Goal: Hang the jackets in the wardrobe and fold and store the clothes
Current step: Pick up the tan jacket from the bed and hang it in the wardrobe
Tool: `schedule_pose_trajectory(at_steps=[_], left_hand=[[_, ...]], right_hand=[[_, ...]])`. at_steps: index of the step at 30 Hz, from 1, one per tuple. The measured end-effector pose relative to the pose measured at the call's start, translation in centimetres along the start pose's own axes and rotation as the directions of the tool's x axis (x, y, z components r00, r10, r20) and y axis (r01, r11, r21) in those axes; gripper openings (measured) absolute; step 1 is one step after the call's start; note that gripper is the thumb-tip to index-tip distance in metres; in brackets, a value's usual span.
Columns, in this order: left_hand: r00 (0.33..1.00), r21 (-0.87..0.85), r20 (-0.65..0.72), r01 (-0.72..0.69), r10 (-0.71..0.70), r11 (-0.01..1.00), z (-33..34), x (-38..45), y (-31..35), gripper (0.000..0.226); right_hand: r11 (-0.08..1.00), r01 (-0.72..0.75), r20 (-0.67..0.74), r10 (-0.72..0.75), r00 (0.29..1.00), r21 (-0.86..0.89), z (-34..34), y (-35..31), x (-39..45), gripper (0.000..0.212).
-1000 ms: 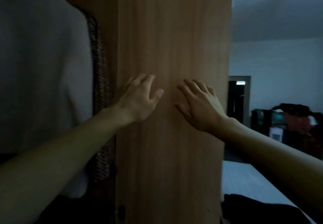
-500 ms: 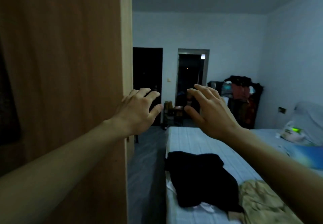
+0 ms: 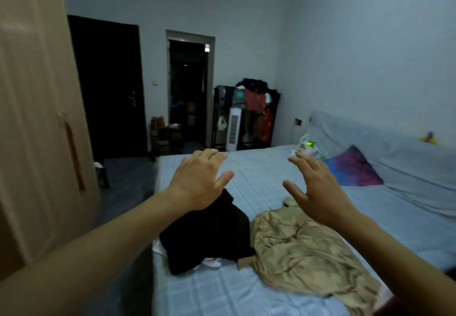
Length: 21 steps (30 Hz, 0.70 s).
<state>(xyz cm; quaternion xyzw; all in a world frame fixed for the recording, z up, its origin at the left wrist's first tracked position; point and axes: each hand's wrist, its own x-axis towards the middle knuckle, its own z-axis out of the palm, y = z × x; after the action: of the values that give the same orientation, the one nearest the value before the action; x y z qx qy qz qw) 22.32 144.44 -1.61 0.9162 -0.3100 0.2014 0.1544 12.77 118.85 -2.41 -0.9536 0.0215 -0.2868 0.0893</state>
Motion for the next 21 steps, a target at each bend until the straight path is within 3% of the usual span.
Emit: schedule_pose_trajectory(at_steps=[11,16,21], left_hand=[[0.985,-0.242,0.132,-0.077,0.112,0.967,12.6,8.1,-0.2,0.054],[0.967,-0.344,0.200,-0.082,0.159,0.935,16.9,10.4,2.8,0.054],[0.946,-0.347,0.259,-0.095,0.193,0.933,21.4,13.2,7.3,0.056]], right_hand=[[0.968,-0.174,0.183,0.207,0.961,-0.182,5.6,7.1,0.6,0.062],[0.956,-0.249,0.202,0.277,0.939,-0.156,7.3,11.1,0.0,0.079],[0.951,-0.283,0.211,0.304,0.929,-0.121,8.1,16.6,-0.2,0.077]])
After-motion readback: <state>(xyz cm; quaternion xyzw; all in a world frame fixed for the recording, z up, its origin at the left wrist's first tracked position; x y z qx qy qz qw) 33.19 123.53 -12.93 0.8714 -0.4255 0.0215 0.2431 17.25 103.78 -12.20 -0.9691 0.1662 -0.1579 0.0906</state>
